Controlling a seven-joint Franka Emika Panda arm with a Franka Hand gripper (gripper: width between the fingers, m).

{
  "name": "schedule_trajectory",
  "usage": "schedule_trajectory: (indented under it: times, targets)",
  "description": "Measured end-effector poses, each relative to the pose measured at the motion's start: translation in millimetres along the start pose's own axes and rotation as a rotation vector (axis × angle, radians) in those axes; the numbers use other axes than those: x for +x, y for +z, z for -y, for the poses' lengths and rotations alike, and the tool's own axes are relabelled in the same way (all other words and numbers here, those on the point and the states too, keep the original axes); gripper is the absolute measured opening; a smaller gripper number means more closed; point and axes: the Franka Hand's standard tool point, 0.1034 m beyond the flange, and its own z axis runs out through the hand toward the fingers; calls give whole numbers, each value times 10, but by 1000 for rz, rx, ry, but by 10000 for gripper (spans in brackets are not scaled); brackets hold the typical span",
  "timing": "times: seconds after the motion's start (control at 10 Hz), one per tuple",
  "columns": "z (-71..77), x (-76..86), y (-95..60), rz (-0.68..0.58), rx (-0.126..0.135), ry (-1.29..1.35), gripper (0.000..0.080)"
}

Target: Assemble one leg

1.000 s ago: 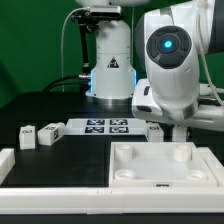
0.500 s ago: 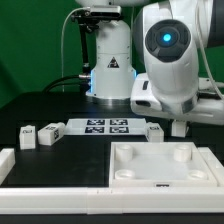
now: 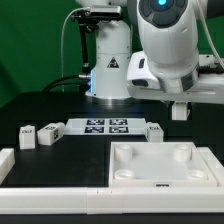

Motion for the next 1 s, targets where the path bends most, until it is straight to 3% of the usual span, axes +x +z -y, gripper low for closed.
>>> schedule_trajectory:
  times: [0.1,0.2,0.3,0.5,0.7,0.8,1.0]
  targets:
    - [21,49,-15,-33,6,2,291]
    - [79,118,-50,-165,25,-3,291]
    - [54,77,-76,-222,18,-22,291]
    - [81,145,-502,-375,-37,-95,291]
    - [257,208,-872,-561,-52,-178,291]
    - [327,256,-938,-641,-45,-206,291]
    - [403,249,-911,-819,21,-215,291]
